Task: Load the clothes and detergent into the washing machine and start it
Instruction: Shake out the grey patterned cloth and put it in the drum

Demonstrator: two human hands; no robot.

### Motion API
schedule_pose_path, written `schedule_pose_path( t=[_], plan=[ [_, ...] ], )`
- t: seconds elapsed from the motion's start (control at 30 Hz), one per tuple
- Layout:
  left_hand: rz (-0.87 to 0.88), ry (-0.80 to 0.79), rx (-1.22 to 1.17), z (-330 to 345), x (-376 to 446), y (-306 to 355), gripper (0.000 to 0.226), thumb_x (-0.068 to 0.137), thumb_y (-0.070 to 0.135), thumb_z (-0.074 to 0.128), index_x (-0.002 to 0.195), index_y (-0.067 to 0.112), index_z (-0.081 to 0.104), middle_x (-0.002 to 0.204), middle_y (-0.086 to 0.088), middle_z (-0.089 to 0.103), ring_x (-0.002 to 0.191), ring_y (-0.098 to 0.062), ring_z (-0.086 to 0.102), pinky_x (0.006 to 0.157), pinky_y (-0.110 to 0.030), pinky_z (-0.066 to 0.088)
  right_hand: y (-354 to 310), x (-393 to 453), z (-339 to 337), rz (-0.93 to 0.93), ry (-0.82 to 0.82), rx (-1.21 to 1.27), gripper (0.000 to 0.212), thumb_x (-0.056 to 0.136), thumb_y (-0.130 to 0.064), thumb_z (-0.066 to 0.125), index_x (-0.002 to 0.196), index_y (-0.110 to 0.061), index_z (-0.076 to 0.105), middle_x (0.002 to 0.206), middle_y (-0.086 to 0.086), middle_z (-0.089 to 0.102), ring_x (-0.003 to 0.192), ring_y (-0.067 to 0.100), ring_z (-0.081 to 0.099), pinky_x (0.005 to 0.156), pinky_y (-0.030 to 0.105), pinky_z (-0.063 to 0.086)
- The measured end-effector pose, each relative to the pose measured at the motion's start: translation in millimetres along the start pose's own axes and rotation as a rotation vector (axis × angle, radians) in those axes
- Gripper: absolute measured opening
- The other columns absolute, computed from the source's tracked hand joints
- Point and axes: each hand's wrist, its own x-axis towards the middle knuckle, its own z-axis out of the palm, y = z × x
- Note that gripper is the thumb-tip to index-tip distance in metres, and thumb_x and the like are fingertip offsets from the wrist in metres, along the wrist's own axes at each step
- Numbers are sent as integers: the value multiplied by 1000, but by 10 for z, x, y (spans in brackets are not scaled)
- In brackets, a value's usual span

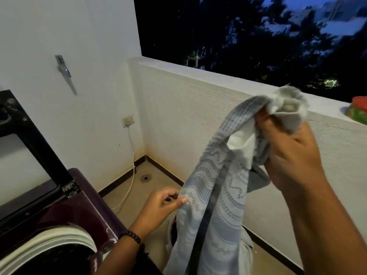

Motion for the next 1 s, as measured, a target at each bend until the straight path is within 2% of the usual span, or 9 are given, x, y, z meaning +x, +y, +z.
schedule_pose_path(
  t=[0.03,0.13,0.3,0.37,0.5,0.6,0.77,0.9,1.0],
  plan=[
    [-10,-11,-10,-8,-14,-58,17,88,37,64,88,21,71,88,4,71,81,-10,66,73,-27,54,-38,8,-10,-30,64,33,12,67,-36,62,69,-36,74,71,-15,71,72,2,68,65,19,55],
    [3,42,-85,-63,-34,-96,24,93,45,55,93,22,64,88,-7,66,82,-24,65,74,-42,55,-33,31,-13,-70,184,112,14,72,-36,62,72,-37,76,76,-16,73,78,2,70,69,21,55],
    [199,96,-172,-193,78,435,8,95,29,57,93,27,66,88,6,66,80,-10,61,73,-28,50,509,-69,60,163,228,-129,14,95,-21,55,100,-23,68,80,-11,73,81,9,68,63,18,54],
    [305,58,-148,-219,99,716,12,91,31,56,95,27,66,90,9,67,84,-8,62,75,-25,51,721,-202,159,285,60,-237,14,91,-31,58,104,-34,62,90,-15,71,85,4,67,69,12,53],
    [392,40,-125,-244,120,1016,10,91,12,60,96,19,65,85,9,67,79,-6,63,71,-20,49,1026,-414,317,363,-487,-336,72,79,-26,78,139,-24,39,123,-10,61,115,2,59,98,26,50],
    [323,62,-214,-284,100,960,14,90,8,64,99,19,60,76,2,63,67,-14,63,61,-28,52,1096,-445,306,360,-472,-448,60,78,-23,80,131,-26,52,119,-10,67,111,3,62,98,34,51],
    [181,71,-398,-252,28,702,50,75,34,70,116,20,44,93,14,63,77,-15,63,68,-30,57,945,-328,175,335,-317,-358,20,84,-21,71,104,-23,69,98,0,75,91,15,72,84,38,58],
    [111,4,-454,-61,-62,551,51,72,27,77,115,21,51,109,-4,68,95,-26,69,78,-35,58,748,-225,133,275,-255,-325,15,80,-29,72,94,-22,69,91,2,75,86,19,72,78,40,59],
    [139,172,-349,-6,-35,472,52,71,29,79,114,31,50,112,1,62,89,-29,69,74,-42,59,629,-205,144,216,-237,-344,17,78,-32,67,92,-22,69,88,0,75,84,16,72,73,36,60]
  ],
)
